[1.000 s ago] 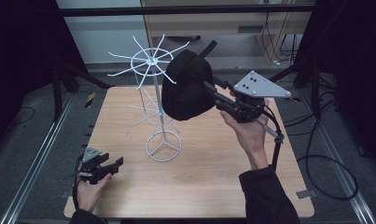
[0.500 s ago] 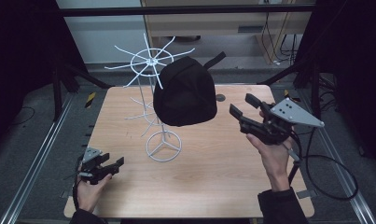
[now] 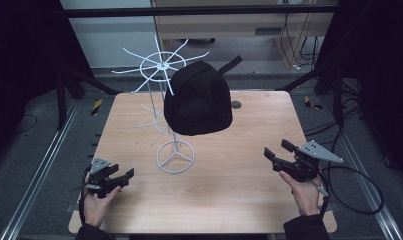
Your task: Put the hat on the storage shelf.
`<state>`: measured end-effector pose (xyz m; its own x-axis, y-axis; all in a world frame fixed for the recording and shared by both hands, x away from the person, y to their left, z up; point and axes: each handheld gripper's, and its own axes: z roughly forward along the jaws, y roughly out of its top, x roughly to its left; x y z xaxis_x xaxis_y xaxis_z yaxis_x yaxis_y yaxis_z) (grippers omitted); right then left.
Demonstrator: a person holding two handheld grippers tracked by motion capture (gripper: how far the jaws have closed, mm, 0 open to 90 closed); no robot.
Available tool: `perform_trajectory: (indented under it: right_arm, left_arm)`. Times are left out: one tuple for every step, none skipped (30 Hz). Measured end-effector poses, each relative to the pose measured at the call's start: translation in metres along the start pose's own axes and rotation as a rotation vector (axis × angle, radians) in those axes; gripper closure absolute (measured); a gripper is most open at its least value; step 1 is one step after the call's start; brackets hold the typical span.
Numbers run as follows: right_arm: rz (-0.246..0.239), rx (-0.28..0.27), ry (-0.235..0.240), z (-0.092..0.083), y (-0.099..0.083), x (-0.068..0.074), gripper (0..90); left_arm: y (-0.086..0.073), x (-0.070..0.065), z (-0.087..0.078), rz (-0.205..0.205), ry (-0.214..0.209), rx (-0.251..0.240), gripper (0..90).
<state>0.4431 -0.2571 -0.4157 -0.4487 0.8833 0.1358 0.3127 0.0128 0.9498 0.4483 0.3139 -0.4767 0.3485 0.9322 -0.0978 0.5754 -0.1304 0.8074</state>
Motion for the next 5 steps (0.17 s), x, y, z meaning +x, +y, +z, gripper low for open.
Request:
perform_trajectory:
  right_arm:
    - [0.000, 0.000, 0.000, 0.000, 0.000, 0.000, 25.0]
    - [-0.003, 0.038, -0.025, 0.002, -0.015, -0.008, 24.6]
    - [-0.003, 0.038, -0.025, 0.002, -0.015, -0.008, 24.6]
    - [-0.005, 0.090, -0.049, 0.004, -0.028, -0.016, 23.7]
    - [-0.005, 0.090, -0.049, 0.004, -0.028, -0.016, 23.7]
  left_arm:
    - [0.000, 0.000, 0.000, 0.000, 0.000, 0.000, 31.3]
    - [0.000, 0.000, 0.000, 0.001, -0.002, -0.001, 31.2]
    - [0.000, 0.000, 0.000, 0.004, -0.003, -0.002, 31.2]
    - [0.000, -0.001, 0.001, 0.007, -0.003, -0.005, 31.1]
    - [0.000, -0.001, 0.001, 0.007, -0.003, -0.005, 31.1]
